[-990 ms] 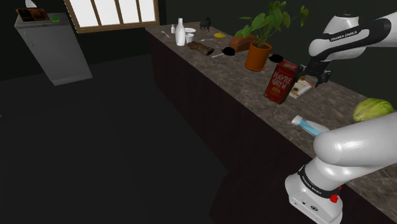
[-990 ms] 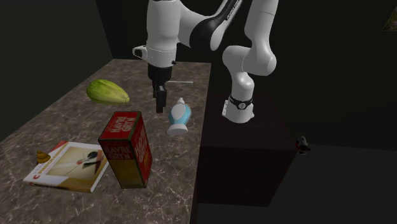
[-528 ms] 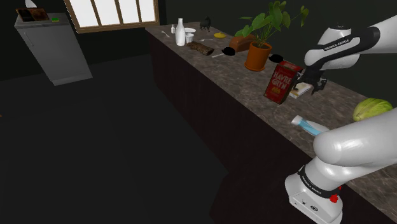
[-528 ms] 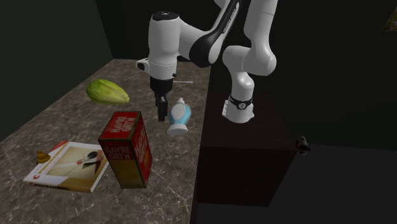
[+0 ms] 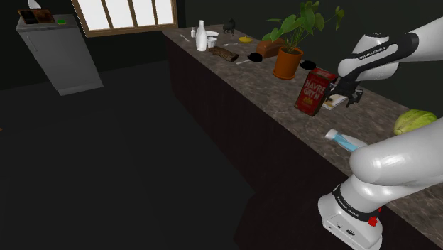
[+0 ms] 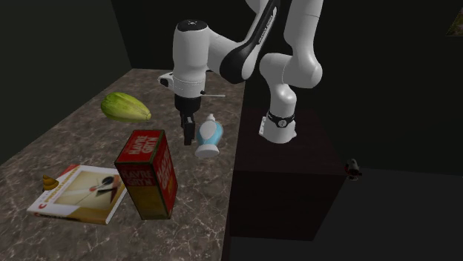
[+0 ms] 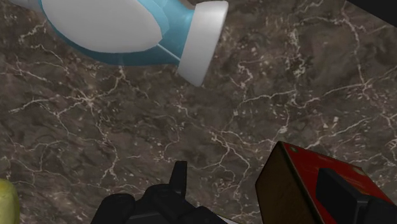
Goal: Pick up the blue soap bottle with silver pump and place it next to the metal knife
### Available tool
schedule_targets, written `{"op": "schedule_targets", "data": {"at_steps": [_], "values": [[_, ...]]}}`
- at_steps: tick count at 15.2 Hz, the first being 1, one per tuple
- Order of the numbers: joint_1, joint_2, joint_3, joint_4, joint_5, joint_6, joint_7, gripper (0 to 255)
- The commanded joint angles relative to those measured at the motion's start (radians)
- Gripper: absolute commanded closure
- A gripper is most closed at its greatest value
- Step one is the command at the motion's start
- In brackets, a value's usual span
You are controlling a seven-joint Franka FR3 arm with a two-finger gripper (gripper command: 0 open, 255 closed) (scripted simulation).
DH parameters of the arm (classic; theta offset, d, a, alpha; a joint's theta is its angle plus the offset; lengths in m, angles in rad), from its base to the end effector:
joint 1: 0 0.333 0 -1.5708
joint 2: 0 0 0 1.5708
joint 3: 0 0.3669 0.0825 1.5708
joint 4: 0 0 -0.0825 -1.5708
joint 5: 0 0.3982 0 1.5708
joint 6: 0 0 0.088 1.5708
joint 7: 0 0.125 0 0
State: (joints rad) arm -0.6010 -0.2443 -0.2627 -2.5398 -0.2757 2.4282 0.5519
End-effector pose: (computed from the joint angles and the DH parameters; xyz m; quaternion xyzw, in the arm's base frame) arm 0.2882 -0.3441 0.3909 0.8177 -0.5683 0.0541 0.0742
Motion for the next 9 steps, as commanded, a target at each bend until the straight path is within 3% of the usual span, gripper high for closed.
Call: {"op": "schedule_targets", "data": {"at_steps": [1, 2, 9], "values": [[0.000, 0.000, 0.000, 0.000, 0.000, 0.000, 0.000, 0], [0.000, 0.000, 0.000, 0.000, 0.000, 0.000, 0.000, 255], [0.000, 0.000, 0.000, 0.000, 0.000, 0.000, 0.000, 255]]}}
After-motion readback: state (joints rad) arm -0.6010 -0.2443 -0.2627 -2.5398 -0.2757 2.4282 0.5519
